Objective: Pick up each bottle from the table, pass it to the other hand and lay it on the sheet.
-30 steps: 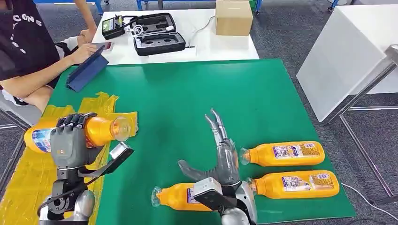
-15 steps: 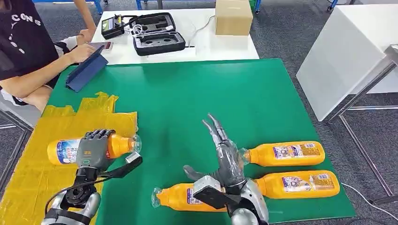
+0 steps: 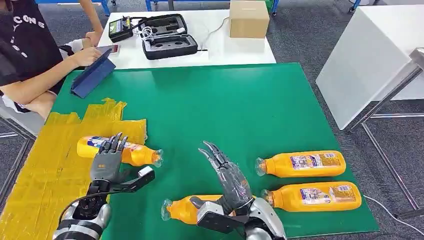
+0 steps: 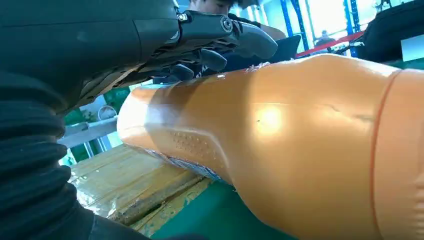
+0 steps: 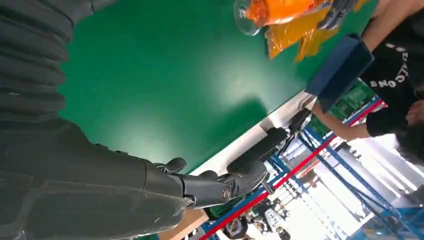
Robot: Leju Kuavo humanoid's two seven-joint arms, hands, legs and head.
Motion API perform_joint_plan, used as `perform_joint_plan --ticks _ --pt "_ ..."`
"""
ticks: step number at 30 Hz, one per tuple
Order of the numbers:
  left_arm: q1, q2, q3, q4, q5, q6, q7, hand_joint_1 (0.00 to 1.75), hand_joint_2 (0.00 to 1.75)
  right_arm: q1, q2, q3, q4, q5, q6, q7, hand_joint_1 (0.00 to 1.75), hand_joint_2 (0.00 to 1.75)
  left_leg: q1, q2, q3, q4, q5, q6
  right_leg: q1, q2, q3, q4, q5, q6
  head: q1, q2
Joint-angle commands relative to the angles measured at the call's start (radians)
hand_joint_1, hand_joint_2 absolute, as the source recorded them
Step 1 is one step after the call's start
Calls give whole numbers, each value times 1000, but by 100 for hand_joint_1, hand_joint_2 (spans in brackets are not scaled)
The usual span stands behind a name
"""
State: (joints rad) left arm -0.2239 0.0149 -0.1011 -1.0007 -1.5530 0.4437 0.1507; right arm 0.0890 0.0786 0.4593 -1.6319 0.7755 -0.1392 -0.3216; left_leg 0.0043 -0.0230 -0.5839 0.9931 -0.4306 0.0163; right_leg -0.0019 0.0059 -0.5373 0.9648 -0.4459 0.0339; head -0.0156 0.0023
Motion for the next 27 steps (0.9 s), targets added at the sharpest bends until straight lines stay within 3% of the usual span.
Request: perform_joint_plan --ticks 1,4,7,18,23,27 --pt "3 -101 102 -36 311 -43 -299 0 175 -27 -150 108 78 20 98 -62 0 175 1 2 4 -1 -1 0 1 0 5 -3 0 0 0 0" --pt "52 -117 48 -203 399 -86 -348 0 175 7 -243 172 70 75 60 -111 0 175 1 -1 3 0 -1 1 1 -2 4 -3 -1 1 0 0" --pt "101 -117 21 -319 507 -104 -391 0 175 41 -314 198 44 46 52 -88 0 175 0 -5 3 0 -2 1 0 -6 6 -3 -2 1 0 0" --pt "113 -113 19 -339 564 -93 -433 0 175 30 -339 226 38 39 60 -59 0 175 -1 -1 1 0 -2 1 -1 -4 1 -2 -1 0 0 0" --pt "173 -110 -25 -467 635 -120 -476 0 175 54 -412 262 45 64 21 23 0 175 0 -1 1 0 -2 1 0 -5 3 -2 -2 1 0 0" --pt "227 -110 -40 -543 637 -110 -464 0 175 45 -407 276 82 190 -43 185 0 175 0 0 1 0 -2 1 0 -3 2 -2 -1 1 0 0"
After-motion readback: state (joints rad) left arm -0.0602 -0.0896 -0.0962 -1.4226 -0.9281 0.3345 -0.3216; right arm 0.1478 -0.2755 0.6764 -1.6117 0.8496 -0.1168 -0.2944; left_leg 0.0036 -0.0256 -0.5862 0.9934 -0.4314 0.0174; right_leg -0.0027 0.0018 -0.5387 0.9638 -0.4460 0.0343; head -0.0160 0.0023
